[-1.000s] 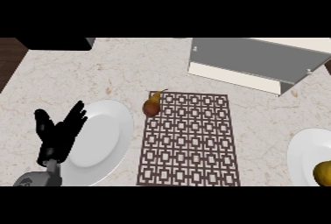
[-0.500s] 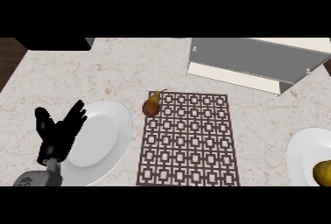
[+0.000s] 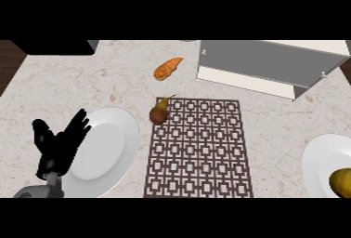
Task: Pick the croissant from the placemat and place it in the tiered shelf
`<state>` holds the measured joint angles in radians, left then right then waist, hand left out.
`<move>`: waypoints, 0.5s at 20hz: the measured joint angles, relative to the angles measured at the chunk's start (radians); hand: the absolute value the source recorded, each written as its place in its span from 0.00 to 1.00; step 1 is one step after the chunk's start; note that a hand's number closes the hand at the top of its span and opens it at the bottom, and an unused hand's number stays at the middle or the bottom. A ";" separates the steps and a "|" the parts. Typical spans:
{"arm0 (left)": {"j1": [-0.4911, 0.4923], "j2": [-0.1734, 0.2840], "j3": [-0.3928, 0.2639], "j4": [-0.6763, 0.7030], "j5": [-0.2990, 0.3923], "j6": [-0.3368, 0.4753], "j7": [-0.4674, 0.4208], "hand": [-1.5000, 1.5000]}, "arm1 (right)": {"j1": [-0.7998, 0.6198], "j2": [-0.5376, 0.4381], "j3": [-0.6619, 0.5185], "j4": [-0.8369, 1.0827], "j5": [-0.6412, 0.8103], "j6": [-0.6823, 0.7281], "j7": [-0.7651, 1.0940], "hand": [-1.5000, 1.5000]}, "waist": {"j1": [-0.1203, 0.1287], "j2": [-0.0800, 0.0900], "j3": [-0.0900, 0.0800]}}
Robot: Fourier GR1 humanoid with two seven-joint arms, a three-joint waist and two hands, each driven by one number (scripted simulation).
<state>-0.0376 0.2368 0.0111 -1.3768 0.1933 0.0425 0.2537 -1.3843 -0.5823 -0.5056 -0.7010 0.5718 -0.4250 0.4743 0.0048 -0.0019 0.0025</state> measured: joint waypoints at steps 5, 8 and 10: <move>-0.006 0.012 0.020 0.018 0.007 -0.011 0.009 0.50 | 0.064 -0.085 -0.055 -0.076 -0.048 0.010 0.046 0.00 | -0.013 -0.005 0.002; -0.004 0.010 0.028 0.022 0.008 -0.012 0.006 0.50 | 0.145 -0.128 -0.096 -0.153 -0.114 0.080 0.056 0.00 | -0.020 -0.007 0.001; -0.011 0.013 0.036 0.037 0.007 -0.014 0.003 0.50 | 0.190 -0.161 -0.118 -0.196 -0.160 0.139 0.059 0.00 | -0.020 -0.007 0.002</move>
<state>-0.0486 0.2495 0.0471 -1.3401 0.2004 0.0288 0.2566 -1.1938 -0.7431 -0.6240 -0.8968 0.4118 -0.2856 0.5337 -0.0157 -0.0094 0.0046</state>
